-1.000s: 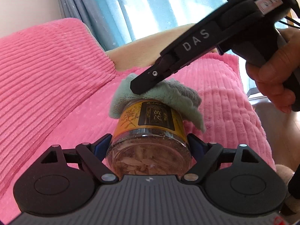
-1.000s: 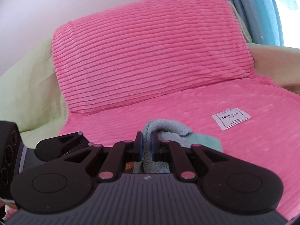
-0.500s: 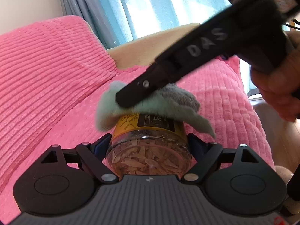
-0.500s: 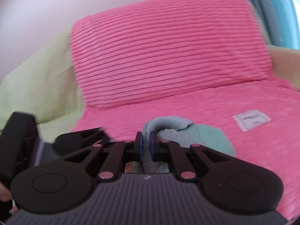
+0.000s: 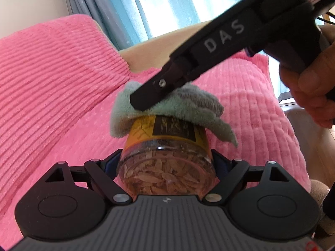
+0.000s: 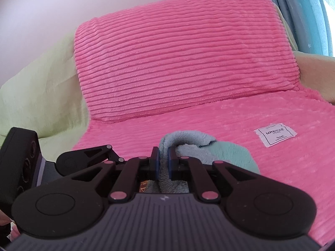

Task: Clean container
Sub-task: 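Wipe the jar's base with the right gripper's cloth while the left gripper turns the jar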

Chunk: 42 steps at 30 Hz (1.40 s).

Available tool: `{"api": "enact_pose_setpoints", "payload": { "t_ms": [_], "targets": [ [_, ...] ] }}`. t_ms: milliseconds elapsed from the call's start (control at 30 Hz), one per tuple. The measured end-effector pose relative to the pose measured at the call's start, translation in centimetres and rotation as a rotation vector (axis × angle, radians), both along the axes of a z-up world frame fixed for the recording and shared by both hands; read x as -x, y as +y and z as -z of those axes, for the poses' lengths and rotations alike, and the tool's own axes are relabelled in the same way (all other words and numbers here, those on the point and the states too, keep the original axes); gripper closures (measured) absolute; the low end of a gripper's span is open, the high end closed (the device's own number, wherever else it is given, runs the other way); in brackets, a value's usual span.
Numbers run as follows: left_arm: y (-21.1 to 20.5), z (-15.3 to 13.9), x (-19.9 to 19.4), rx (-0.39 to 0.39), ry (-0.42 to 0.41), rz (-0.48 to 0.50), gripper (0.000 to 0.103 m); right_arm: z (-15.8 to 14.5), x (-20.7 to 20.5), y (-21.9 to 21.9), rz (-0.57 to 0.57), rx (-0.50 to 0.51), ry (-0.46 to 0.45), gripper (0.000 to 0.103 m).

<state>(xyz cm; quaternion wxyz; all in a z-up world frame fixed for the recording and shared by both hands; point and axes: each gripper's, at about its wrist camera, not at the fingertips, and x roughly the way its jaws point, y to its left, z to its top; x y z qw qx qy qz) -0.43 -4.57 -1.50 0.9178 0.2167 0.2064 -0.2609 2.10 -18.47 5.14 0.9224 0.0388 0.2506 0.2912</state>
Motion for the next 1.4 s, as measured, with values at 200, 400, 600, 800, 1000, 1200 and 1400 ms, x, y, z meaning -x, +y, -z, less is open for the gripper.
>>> {"api": "enact_pose_setpoints", "payload": {
  "t_ms": [200, 400, 600, 800, 1000, 1200, 1400],
  "targets": [
    [1.3, 0.1, -0.7, 0.101, 0.077, -0.01, 0.017, -0.1, 0.1, 0.1, -0.003, 0.001, 0.001, 0.097],
    [1.6, 0.0, -0.7, 0.107, 0.075, -0.005, 0.017, -0.2, 1.2, 1.2, -0.166, -0.045, 0.025, 0.096],
    [1.2, 0.0, -0.3, 0.077, 0.052, 0.001, 0.018, -0.2, 0.7, 1.0, -0.126, -0.016, 0.01, 0.098],
    [0.3, -0.1, 0.7, 0.019, -0.008, 0.018, 0.018, 0.2, -0.7, -1.6, 0.037, -0.07, 0.032, 0.098],
    [0.9, -0.5, 1.1, 0.053, -0.017, 0.038, 0.018, 0.0, -0.7, -1.3, 0.047, -0.057, 0.021, 0.097],
    [0.4, -1.7, 1.3, 0.093, -0.046, 0.061, 0.018, 0.2, -1.4, -2.7, 0.107, -0.11, 0.052, 0.097],
    [0.4, -2.1, 1.1, 0.086, -0.021, 0.062, 0.018, 0.7, -1.6, -3.2, 0.125, -0.128, 0.076, 0.097]
  ]
}}
